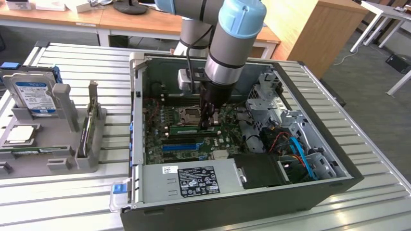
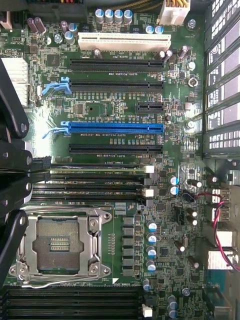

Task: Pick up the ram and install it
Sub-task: 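Insert the ram into the slot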

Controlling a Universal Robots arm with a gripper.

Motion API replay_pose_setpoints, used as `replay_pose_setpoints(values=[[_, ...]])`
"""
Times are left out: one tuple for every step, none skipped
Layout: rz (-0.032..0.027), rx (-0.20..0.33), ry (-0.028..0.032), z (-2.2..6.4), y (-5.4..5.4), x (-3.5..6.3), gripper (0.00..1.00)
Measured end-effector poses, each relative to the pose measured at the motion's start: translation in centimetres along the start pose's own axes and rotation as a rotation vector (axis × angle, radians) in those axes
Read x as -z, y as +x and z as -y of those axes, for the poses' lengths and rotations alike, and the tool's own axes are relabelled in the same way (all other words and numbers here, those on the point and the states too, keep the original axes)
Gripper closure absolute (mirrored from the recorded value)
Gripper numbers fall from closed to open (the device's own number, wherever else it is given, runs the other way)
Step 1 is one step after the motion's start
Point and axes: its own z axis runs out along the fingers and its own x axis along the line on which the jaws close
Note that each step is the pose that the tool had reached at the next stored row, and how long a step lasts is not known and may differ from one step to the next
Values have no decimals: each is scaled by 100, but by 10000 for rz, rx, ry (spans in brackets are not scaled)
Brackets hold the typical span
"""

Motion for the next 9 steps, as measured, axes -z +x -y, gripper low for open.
replay_pose_setpoints(values=[[-1,0,-1,0,0,0,88],[-3,0,-1,0,0,0,88],[-3,0,-1,0,0,0,88],[-1,0,0,0,0,-4,88],[1,0,0,0,0,-8,88],[-1,0,0,0,0,-10,88],[-2,0,-1,0,0,-10,88],[-3,0,-1,0,0,-9,88],[-3,0,-1,0,1,-9,88]])
